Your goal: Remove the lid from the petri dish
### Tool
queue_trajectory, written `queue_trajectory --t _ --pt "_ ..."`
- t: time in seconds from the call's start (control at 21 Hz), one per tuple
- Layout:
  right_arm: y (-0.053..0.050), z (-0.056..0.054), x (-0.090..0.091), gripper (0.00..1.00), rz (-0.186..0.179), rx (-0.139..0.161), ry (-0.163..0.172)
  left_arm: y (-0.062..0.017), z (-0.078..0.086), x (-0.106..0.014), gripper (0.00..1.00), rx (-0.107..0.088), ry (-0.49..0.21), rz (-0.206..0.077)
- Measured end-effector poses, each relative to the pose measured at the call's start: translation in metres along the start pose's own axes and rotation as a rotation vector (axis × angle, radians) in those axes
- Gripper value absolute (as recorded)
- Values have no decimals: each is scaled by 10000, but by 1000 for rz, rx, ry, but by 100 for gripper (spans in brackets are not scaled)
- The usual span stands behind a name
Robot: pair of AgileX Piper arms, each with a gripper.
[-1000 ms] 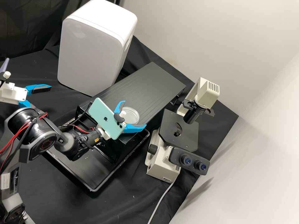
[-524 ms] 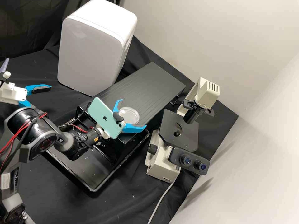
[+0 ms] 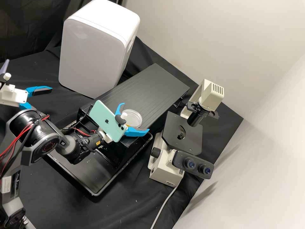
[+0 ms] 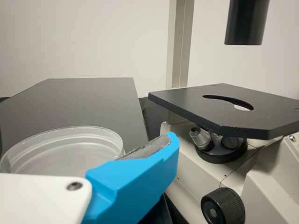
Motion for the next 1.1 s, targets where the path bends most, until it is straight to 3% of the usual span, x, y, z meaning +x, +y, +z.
queue_trajectory --t 0.71,0.76,1.1 --pt "-18 19 7 100 -5 0 -6 0 0 0 100 0 0 0" --pt "-18 19 7 0 -5 0 -6 0 0 0 100 0 0 0" --pt "-18 19 7 0 -5 0 -6 0 0 0 100 0 0 0"
